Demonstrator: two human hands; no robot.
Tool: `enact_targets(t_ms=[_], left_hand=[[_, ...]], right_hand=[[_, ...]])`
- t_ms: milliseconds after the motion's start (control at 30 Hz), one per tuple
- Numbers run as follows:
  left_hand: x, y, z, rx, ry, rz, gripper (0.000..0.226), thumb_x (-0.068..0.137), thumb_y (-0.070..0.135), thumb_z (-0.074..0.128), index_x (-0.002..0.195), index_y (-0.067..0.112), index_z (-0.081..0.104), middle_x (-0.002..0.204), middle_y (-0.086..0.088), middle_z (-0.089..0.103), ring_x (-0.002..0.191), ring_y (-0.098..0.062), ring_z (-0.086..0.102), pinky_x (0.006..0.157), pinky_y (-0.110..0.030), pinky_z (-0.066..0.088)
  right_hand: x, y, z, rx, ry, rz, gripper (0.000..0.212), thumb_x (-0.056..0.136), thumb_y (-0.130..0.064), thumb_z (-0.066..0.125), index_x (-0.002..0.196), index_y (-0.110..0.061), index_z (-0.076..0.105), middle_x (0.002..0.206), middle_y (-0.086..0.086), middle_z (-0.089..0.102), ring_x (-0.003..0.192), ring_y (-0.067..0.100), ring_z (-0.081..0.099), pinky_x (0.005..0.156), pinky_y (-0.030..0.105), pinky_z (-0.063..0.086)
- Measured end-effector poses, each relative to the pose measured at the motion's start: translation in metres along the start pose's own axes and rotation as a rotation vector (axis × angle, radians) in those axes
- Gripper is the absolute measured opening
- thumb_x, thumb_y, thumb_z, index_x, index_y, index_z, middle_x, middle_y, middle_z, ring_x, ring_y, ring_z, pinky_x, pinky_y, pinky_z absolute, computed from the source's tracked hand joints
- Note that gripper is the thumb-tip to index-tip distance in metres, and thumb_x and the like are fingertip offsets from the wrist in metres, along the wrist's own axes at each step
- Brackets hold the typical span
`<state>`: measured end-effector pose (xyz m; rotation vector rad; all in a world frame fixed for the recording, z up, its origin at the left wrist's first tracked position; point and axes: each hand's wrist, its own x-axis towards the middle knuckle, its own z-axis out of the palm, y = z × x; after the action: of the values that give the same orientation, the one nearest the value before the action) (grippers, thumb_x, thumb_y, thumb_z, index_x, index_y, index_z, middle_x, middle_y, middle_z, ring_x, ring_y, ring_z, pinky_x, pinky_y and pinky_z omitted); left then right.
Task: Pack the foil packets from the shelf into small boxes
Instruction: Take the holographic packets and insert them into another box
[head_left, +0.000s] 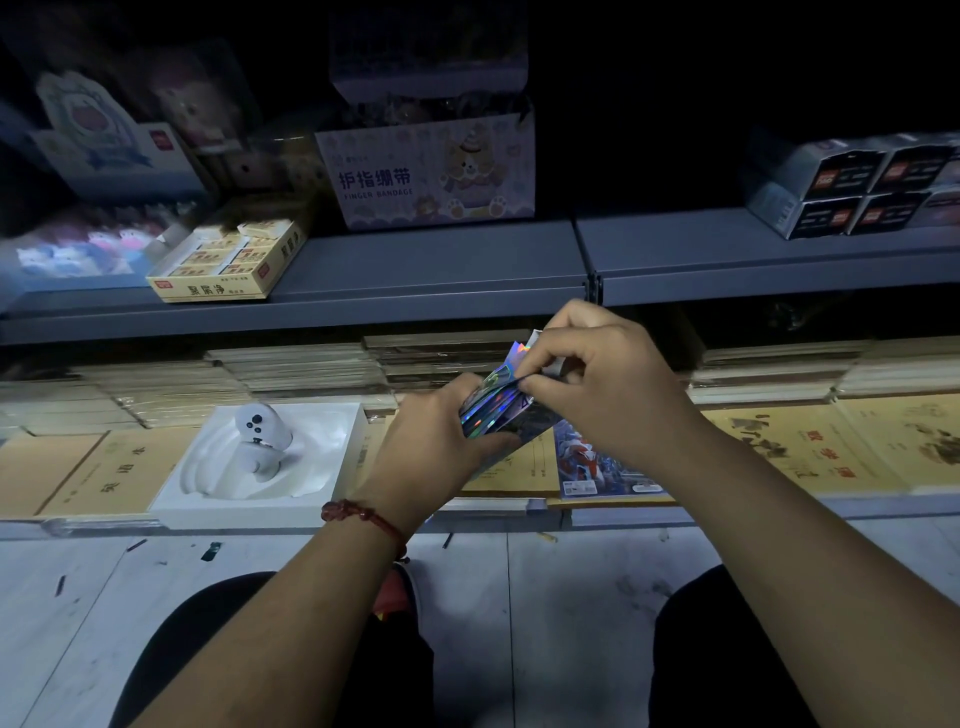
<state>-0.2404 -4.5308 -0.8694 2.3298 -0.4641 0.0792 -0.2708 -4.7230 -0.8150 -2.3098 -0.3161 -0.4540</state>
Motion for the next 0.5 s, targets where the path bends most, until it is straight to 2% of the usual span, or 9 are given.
enact_targets(t_ms=[67,167,200,300,500], left_hand=[[0.001,0.000,0.001,0.017,-0.005,-0.005,0.032,0.075,0.043,0.084,0.095,0.033,0.062,0.076,0.011,0.068,0.071,-0.004,0.062,0.063,-0.030,0.050],[0.000,-0.001,0.001,0.028,0.003,-0.009,0.034,0.075,0.048,0.083,0.097,0.035,0.062,0.078,0.010,0.069,0.073,-0.007,0.064,0.067,-0.036,0.054],[0.000,-0.001,0.001,0.026,0.008,-0.010,0.034,0.075,0.049,0.083,0.097,0.034,0.062,0.078,0.011,0.069,0.073,-0.008,0.064,0.068,-0.037,0.055],[0.000,-0.003,-0.001,0.022,0.015,-0.021,0.036,0.073,0.049,0.083,0.099,0.034,0.063,0.078,0.012,0.070,0.073,-0.006,0.064,0.068,-0.038,0.055],[0.001,-0.002,-0.002,0.044,0.006,-0.014,0.038,0.073,0.053,0.082,0.101,0.038,0.062,0.079,0.015,0.069,0.074,-0.003,0.063,0.068,-0.035,0.055]], right_hand=[[0.001,-0.001,-0.001,0.029,0.002,0.010,0.015,0.082,-0.007,0.080,0.077,-0.021,0.077,0.092,-0.011,0.059,0.082,0.010,0.060,0.069,0.037,0.055],[0.002,-0.004,-0.005,0.125,-0.044,0.071,0.016,0.080,-0.001,0.081,0.075,-0.016,0.077,0.094,-0.005,0.061,0.082,0.006,0.059,0.063,0.016,0.049],[0.002,-0.005,-0.006,0.169,-0.072,0.091,0.015,0.079,-0.002,0.083,0.076,-0.015,0.077,0.095,-0.003,0.060,0.078,0.001,0.058,0.062,0.013,0.046],[0.003,-0.004,-0.010,0.244,-0.134,0.118,0.008,0.082,-0.010,0.084,0.081,-0.018,0.081,0.096,-0.001,0.060,0.072,-0.003,0.055,0.064,0.011,0.044],[0.002,-0.003,-0.010,0.192,-0.048,0.034,0.011,0.086,-0.010,0.079,0.084,-0.020,0.081,0.092,-0.007,0.059,0.072,0.005,0.056,0.063,0.011,0.042]])
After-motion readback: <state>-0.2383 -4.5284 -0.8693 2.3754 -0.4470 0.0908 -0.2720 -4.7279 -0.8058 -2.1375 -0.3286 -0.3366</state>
